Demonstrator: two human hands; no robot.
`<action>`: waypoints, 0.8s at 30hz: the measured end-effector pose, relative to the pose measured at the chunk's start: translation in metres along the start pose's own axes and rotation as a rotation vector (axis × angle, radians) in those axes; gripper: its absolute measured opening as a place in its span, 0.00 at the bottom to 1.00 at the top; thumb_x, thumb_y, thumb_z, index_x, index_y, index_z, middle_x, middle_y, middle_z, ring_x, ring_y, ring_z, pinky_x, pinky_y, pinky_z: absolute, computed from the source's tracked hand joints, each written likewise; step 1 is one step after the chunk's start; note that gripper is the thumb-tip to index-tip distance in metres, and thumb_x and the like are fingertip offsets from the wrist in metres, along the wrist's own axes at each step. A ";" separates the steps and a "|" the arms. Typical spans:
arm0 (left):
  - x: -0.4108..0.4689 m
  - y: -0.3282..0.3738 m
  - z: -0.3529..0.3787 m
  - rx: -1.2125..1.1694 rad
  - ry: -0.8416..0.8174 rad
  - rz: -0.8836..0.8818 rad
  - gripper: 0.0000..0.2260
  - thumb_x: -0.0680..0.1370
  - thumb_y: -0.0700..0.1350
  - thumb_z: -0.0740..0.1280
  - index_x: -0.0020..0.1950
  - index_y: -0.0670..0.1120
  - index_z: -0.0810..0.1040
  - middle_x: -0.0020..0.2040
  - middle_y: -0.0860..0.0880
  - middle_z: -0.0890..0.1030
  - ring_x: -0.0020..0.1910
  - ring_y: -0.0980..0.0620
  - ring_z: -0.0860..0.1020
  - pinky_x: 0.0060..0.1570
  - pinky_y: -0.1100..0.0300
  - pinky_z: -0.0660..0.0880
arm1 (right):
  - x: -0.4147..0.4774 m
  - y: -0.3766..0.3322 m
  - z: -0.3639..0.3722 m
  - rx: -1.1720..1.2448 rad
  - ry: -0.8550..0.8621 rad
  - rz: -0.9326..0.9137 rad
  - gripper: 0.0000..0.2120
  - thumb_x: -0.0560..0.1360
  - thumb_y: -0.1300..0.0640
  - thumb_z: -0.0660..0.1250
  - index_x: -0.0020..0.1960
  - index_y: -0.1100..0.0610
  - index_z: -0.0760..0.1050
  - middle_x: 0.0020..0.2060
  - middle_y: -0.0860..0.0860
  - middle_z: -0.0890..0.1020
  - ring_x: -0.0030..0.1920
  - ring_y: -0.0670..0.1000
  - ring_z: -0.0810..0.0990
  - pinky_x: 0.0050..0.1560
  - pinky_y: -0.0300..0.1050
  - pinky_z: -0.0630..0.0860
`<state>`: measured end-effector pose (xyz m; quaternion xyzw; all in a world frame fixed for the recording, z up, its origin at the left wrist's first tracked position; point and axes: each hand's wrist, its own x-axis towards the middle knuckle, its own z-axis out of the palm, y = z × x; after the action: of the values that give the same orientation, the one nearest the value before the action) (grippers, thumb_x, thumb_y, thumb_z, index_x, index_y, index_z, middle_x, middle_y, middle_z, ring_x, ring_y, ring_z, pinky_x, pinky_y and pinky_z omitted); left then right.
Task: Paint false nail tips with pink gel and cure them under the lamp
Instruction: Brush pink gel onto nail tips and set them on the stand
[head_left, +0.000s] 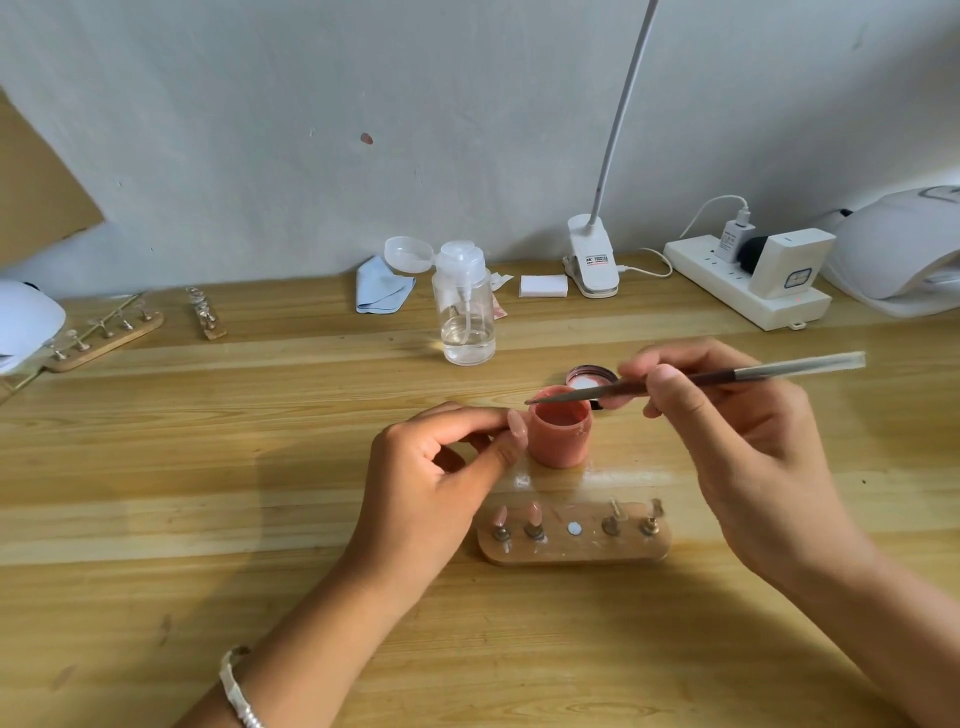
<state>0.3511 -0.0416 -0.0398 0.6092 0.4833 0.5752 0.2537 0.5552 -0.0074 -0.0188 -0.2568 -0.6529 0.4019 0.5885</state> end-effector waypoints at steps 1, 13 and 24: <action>0.000 0.000 0.000 -0.003 0.000 -0.011 0.06 0.72 0.48 0.75 0.47 0.52 0.87 0.44 0.54 0.86 0.44 0.49 0.84 0.42 0.50 0.82 | -0.001 0.000 -0.001 -0.039 -0.006 -0.005 0.07 0.80 0.53 0.67 0.50 0.56 0.81 0.43 0.48 0.86 0.47 0.47 0.85 0.50 0.33 0.75; 0.000 0.001 0.000 0.022 0.008 -0.004 0.07 0.71 0.39 0.77 0.44 0.51 0.86 0.41 0.53 0.86 0.41 0.51 0.82 0.35 0.59 0.76 | -0.006 -0.002 -0.001 -0.220 -0.073 -0.112 0.09 0.80 0.54 0.65 0.53 0.55 0.82 0.48 0.50 0.85 0.52 0.54 0.84 0.53 0.42 0.77; -0.001 0.005 0.000 0.026 0.007 -0.023 0.07 0.71 0.38 0.77 0.44 0.51 0.86 0.42 0.54 0.86 0.41 0.51 0.82 0.37 0.63 0.75 | -0.008 -0.005 -0.003 -0.227 -0.024 -0.105 0.11 0.78 0.54 0.64 0.47 0.58 0.81 0.43 0.54 0.83 0.47 0.54 0.83 0.50 0.44 0.76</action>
<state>0.3529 -0.0442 -0.0358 0.6049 0.4985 0.5680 0.2508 0.5602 -0.0154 -0.0193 -0.2825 -0.7136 0.2971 0.5680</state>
